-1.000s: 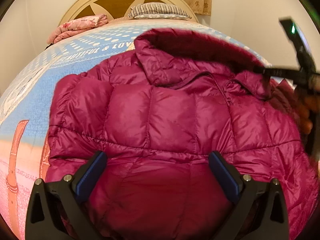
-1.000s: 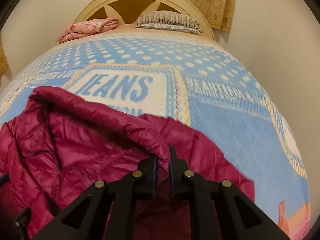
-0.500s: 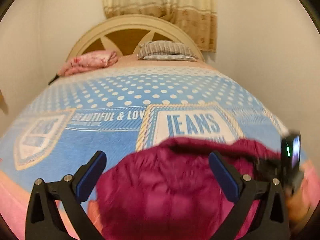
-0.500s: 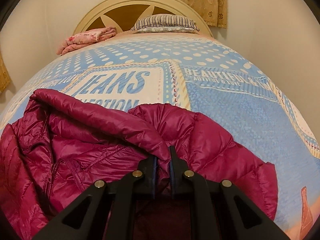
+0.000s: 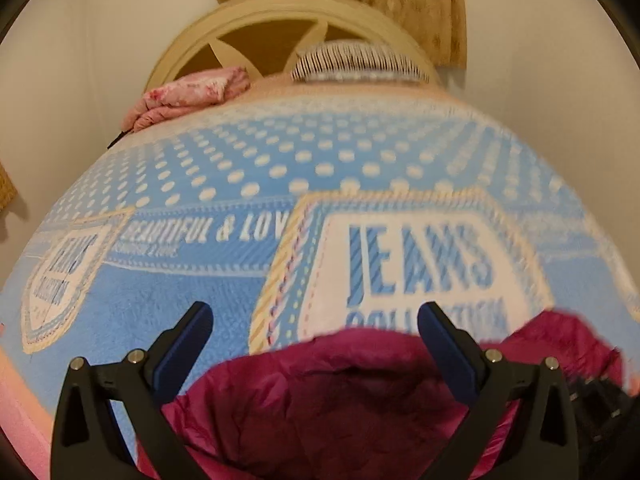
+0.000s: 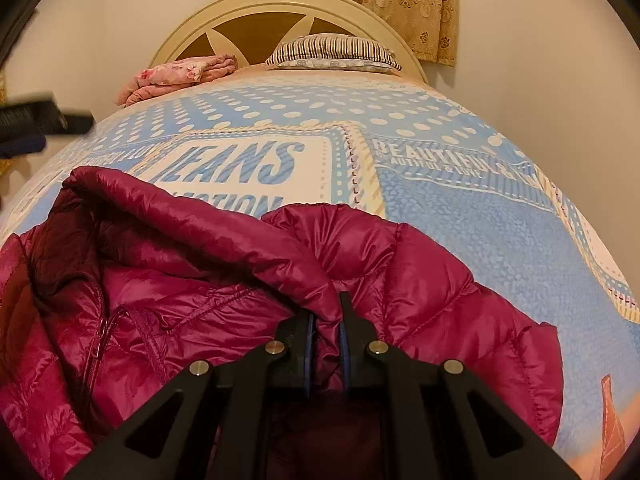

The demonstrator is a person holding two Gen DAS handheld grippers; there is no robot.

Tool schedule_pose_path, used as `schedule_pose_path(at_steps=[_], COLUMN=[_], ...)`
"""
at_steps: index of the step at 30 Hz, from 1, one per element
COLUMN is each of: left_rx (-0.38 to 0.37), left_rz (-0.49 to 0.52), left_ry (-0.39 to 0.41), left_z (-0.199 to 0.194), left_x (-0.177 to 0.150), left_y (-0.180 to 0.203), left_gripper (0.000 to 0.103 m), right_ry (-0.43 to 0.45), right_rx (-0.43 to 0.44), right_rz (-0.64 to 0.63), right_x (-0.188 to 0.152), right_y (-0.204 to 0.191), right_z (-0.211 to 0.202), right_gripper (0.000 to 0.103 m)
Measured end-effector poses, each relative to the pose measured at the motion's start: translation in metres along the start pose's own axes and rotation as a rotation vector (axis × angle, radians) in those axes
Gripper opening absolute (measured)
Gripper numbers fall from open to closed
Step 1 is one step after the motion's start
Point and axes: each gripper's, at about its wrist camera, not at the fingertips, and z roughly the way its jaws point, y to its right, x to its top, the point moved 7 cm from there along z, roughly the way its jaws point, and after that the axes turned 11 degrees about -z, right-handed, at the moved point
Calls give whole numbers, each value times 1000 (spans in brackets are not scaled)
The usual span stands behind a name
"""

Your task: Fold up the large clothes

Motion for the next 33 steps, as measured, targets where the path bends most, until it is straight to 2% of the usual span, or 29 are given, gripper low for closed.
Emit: schedule_pose_path(at_steps=[3, 6, 13, 15, 17, 19, 21, 24, 27, 31, 33], left_rx=[32, 9, -9, -16, -22, -18, -18, -24, -24, -30, -30], left_rz=[5, -25, -40, -46, -54, -54, -53, -58, -58, -61, -61], left_ry=[-40, -108, -136, -135, -128, -122, -121, -121, -119, -116, -89], left_z=[13, 23, 34, 36, 38, 39, 40, 40, 40, 39, 30], left_x=[-21, -47, -73, -76, -77, -78, -77, -78, -78, -77, -76], left_y=[-9, -18, -23, -23, -24, -23, -24, -24, -25, -25, -25], left_gripper=[103, 103, 103, 103, 103, 103, 103, 103, 103, 103, 103], right_ry=[3, 8, 22, 65, 148, 202, 190, 140, 91, -4, -19], right_rx=[13, 19, 38, 47, 47, 23, 7, 57, 81, 61, 94], right_rz=[13, 18, 46, 87, 137, 158, 152, 154, 129, 105, 132], right_x=[-1, -1, -1, 1, 4, 11, 21, 42, 49, 26, 13], right_y=[1, 2, 5, 11, 17, 19, 13, -4, -19, -28, -25], right_z=[0, -1, -6, -18, -41, -60, -65, -56, -37, -6, 2], right_gripper=[10, 10, 12, 20, 43, 49, 49, 49, 44, 36, 36])
